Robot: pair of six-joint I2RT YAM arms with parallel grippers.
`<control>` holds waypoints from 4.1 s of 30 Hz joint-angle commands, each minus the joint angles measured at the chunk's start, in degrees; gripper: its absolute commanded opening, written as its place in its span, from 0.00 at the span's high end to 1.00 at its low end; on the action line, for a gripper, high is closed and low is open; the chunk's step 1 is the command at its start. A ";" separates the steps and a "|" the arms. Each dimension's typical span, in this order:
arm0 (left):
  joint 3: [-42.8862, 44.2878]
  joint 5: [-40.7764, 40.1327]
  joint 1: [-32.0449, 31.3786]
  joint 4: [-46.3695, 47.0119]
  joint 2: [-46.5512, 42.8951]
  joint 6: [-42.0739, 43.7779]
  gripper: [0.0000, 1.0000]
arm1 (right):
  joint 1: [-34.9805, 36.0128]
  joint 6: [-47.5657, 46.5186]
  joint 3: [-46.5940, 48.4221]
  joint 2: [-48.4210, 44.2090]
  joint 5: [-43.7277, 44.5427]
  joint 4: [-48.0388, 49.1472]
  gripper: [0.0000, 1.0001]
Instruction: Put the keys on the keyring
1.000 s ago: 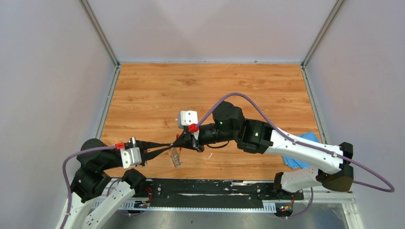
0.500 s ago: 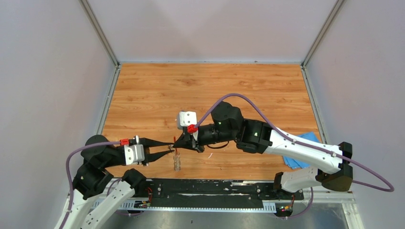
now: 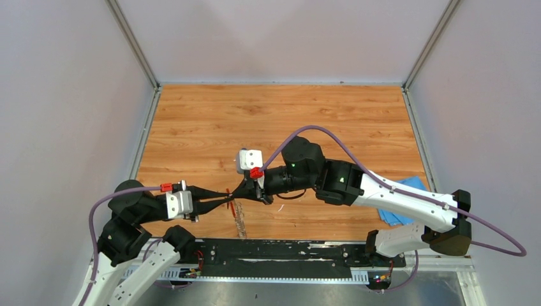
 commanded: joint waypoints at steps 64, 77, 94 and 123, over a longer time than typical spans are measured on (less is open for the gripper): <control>5.94 -2.00 -0.20 -9.67 4.77 6.19 1.00 | 0.58 -17.75 31.96 18.11 4.58 -35.58 0.95; 6.02 -1.73 -0.20 -9.69 4.09 6.87 1.00 | 0.70 -17.38 31.92 18.65 4.22 -34.96 0.99; 6.39 -2.71 -0.20 -9.66 3.85 7.40 1.00 | 0.66 -15.02 29.13 17.94 6.05 -31.73 1.00; 6.00 -4.50 -0.20 -9.63 2.82 10.88 0.65 | -0.24 10.02 -14.09 -6.66 6.20 21.67 1.00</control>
